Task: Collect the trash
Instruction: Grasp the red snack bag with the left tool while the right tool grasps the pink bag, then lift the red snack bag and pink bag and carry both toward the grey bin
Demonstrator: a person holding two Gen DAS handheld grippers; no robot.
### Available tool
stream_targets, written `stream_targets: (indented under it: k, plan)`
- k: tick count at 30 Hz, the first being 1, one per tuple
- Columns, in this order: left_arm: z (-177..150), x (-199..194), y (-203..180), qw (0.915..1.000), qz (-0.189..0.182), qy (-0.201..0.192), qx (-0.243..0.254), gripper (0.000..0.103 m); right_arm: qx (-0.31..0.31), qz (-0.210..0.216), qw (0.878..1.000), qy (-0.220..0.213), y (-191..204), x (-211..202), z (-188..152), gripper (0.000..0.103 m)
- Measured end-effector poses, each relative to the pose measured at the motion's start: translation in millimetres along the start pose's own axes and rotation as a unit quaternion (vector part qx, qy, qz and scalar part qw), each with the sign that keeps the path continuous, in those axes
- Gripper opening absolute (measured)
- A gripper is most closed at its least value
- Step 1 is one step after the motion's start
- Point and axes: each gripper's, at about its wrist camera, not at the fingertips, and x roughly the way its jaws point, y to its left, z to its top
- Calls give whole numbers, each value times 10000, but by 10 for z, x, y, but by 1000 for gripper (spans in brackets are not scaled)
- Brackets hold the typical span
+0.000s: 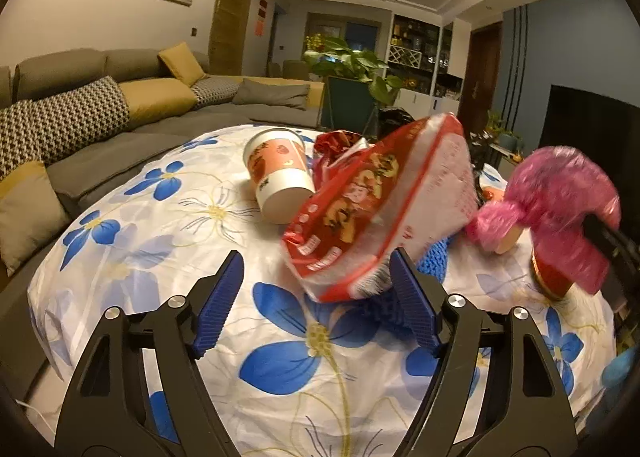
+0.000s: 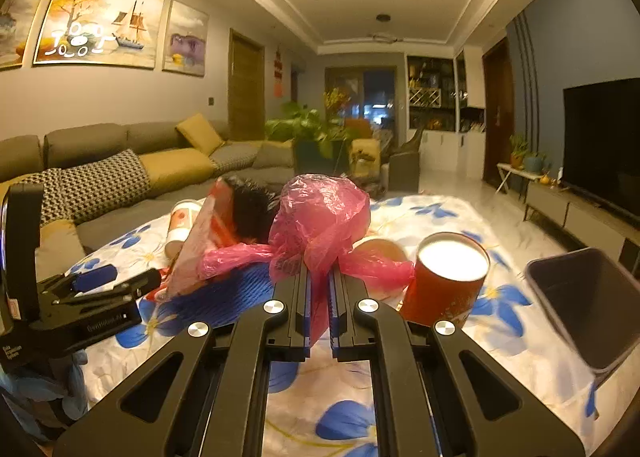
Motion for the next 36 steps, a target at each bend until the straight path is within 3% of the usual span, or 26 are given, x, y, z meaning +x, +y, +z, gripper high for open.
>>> stream_targets:
  k: [11, 17, 22, 27, 29, 36]
  plan:
    - [-20, 250, -426, 9976, -135, 185, 655, 85, 87, 19, 9997, -238, -159, -122, -3, 8]
    - [45, 413, -511, 9978, -132, 282, 586, 84, 95, 248, 9991, -336, -162, -106, 16, 8]
    - [-8, 558, -588, 9954, -211, 593, 716, 58, 76, 544, 9978, -383, -248, 35, -10, 8]
    - [-18, 598, -555, 9953, -227, 705, 620, 13, 169, 755, 9967, -233, -337, 167, -31, 8]
    - [-14, 607, -556, 9955, -231, 710, 580, 1, 165, 826, 9961, -246, -348, 128, -36, 8]
    - [87, 388, -531, 9977, -414, 376, 379, 0, 232, 656, 9963, -496, -403, -49, 32, 8]
